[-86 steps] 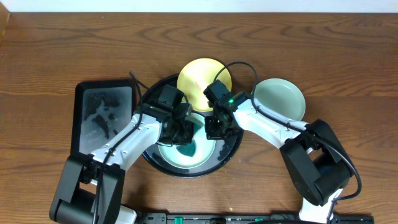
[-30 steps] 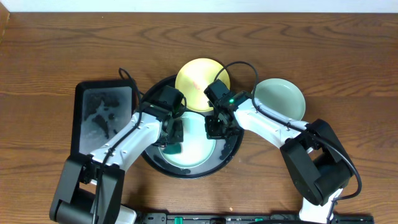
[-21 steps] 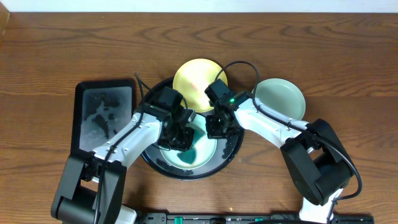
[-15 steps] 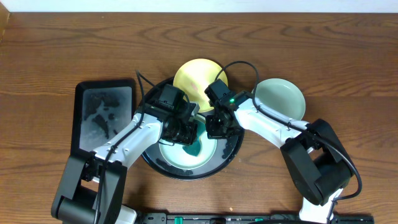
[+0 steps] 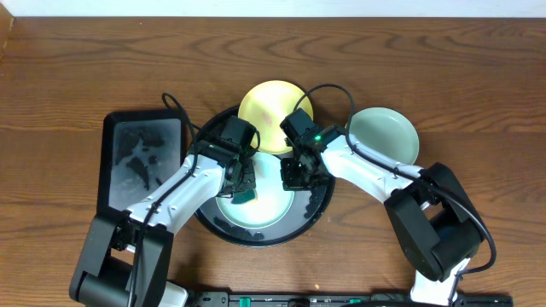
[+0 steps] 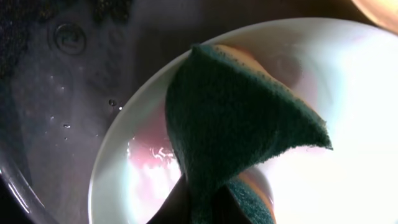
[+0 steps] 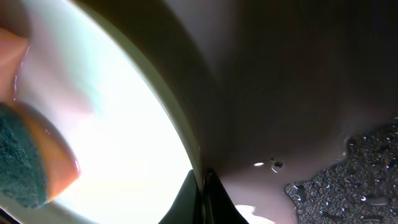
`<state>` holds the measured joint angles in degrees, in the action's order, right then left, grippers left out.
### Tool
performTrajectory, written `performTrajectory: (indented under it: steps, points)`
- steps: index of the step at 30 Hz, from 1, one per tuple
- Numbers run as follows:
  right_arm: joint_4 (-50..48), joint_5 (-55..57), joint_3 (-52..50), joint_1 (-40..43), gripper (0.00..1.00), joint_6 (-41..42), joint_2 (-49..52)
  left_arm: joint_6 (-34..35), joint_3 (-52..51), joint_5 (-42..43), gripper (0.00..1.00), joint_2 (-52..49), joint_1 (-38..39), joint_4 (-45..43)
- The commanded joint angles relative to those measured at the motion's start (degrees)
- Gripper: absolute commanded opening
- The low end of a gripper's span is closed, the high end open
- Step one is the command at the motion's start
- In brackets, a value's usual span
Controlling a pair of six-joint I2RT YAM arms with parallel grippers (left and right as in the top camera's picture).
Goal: Clean dirty plates on tray and stack at the side
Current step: 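Scrub the held mint plate with the sponge in the left gripper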
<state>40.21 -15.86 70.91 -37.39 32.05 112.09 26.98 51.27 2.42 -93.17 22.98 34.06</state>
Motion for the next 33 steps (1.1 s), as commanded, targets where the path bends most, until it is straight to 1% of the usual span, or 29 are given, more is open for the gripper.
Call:
performTrajectory:
  steps: [1, 7, 11, 15, 17, 20, 30, 33]
  points:
    - [0.68, 1.57, 0.48, 0.98, 0.01, 0.2, 0.55, -4.7, -1.33, 2.12, 0.08, -1.14, -0.9, 1.95]
    - [0.57, 1.42, 0.48, 0.98, 0.01, 0.07, 0.55, -6.82, -1.42, 2.71, 0.07, -1.16, -0.9, 0.98]
    - [0.55, 1.42, 0.48, 0.98, 0.01, 0.04, 0.55, -6.75, -3.19, 2.73, 0.07, -1.16, -0.9, -2.16]
    - [0.55, 1.42, 0.48, 0.98, 0.01, 0.07, 0.55, -5.22, -6.47, 2.75, 0.07, -1.16, -0.9, -5.03]
    - [0.55, 1.42, 0.48, 0.98, 0.01, 0.07, 0.55, -5.14, -7.63, 2.75, 0.07, -1.16, -0.9, -4.83]
    - [0.5, 1.42, 0.48, 0.98, 0.01, 0.04, 0.55, -3.28, -8.92, 2.78, 0.08, -1.16, -0.9, -4.42]
    - [0.46, 1.42, 0.48, 0.98, 0.01, 0.04, 0.55, -2.64, -9.81, 2.49, 0.07, -1.16, -0.9, -5.7]
    - [0.46, 1.42, 0.48, 0.98, 0.01, 0.04, 0.55, -0.98, -9.81, 1.81, 0.07, -1.16, -0.9, -5.2]
